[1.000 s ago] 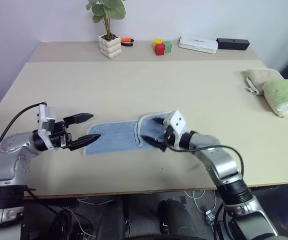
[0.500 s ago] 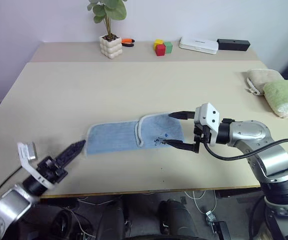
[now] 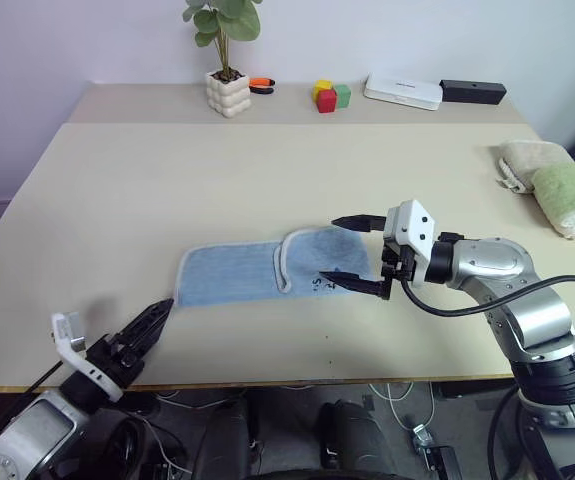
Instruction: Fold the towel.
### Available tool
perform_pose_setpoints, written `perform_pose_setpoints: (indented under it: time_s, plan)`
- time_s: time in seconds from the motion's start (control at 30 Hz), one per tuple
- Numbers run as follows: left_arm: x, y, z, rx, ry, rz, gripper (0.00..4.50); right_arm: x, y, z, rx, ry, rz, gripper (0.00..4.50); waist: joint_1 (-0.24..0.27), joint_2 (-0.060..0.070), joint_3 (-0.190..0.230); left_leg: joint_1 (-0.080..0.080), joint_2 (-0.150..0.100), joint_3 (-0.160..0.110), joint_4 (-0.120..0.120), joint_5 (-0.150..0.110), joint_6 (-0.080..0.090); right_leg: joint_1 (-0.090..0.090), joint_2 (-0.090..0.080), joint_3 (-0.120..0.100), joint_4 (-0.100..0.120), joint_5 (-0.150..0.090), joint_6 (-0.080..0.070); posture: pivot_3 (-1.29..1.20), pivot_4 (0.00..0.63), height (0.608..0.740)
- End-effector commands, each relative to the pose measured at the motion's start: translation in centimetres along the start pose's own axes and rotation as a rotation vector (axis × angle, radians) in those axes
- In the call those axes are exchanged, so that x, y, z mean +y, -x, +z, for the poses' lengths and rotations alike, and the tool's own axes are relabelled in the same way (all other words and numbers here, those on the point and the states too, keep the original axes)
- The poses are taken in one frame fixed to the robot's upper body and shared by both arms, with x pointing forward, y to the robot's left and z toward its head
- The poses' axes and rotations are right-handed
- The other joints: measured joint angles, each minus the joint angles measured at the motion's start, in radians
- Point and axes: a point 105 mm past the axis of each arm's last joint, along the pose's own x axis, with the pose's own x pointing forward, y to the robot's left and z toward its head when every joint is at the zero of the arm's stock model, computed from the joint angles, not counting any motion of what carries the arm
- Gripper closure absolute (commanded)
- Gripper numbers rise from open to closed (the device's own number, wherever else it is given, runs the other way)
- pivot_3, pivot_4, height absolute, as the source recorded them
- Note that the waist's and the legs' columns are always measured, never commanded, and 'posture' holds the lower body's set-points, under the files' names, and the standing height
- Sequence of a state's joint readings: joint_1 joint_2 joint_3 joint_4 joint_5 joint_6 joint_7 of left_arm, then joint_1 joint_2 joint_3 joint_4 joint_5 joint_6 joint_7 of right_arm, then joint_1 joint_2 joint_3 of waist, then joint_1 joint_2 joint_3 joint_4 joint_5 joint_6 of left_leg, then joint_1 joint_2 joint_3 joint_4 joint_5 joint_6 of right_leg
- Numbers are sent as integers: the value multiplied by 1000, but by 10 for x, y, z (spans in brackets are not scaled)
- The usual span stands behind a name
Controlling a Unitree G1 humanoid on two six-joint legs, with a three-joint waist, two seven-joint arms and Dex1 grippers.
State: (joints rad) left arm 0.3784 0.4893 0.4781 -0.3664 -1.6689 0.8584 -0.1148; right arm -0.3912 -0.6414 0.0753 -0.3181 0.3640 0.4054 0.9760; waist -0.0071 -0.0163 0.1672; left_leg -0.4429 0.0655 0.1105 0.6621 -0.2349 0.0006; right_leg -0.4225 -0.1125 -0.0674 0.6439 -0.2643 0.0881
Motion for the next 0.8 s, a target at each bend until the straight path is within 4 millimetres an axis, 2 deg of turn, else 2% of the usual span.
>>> perform_pose_setpoints:
  time_s: [0.03, 0.2, 0.3, 0.4, 0.43, 0.63, 0.8]
  plan:
    - [4, -8, -12, 54, 32, 18, 0, -2, -2, 11, -34, 46, -15, 89, -1, 1, 0, 0, 0, 0, 0, 0, 0, 0, 0, 0, 0, 0, 0, 0, 150, 735]
    - [12, -19, -11, 77, 93, 43, 0, -5, -3, 12, -36, 52, -43, 89, 3, 3, -2, 0, 0, 0, 0, 0, 1, 1, -1, 0, 0, 0, 0, 0, 150, 735]
    - [25, -25, -6, 55, 144, 102, 0, -6, -3, 12, -33, 56, -52, 89, 13, 7, -4, 1, -1, 0, 0, 0, 1, 1, -1, 0, 0, 0, 0, 0, 150, 735]
    - [26, -32, 0, 45, 182, 99, 838, -8, -3, 12, -28, 59, -64, 0, 20, 9, -5, 1, -1, 0, 0, 0, 1, 2, -1, 0, 0, 0, 0, 0, 150, 735]
    - [26, -34, 2, 40, 181, 103, 1266, -8, -3, 12, -27, 60, -68, 0, 20, 9, -5, 1, -1, 0, 0, 0, 1, 2, -1, 0, 0, 0, 0, 0, 150, 735]
    - [24, -43, 20, -26, 221, 100, 4327, -10, -2, 10, -16, 63, -90, 0, 21, 11, -6, 1, -1, 0, 0, 0, 1, 2, 0, -1, 0, 0, 0, 0, 150, 735]
    - [11, -47, 28, -31, 169, 55, 4430, -13, -1, 8, -13, 58, -108, 0, 19, 13, -7, 1, -1, 0, 0, 0, 1, 4, 0, -1, 0, 0, 0, 0, 150, 735]
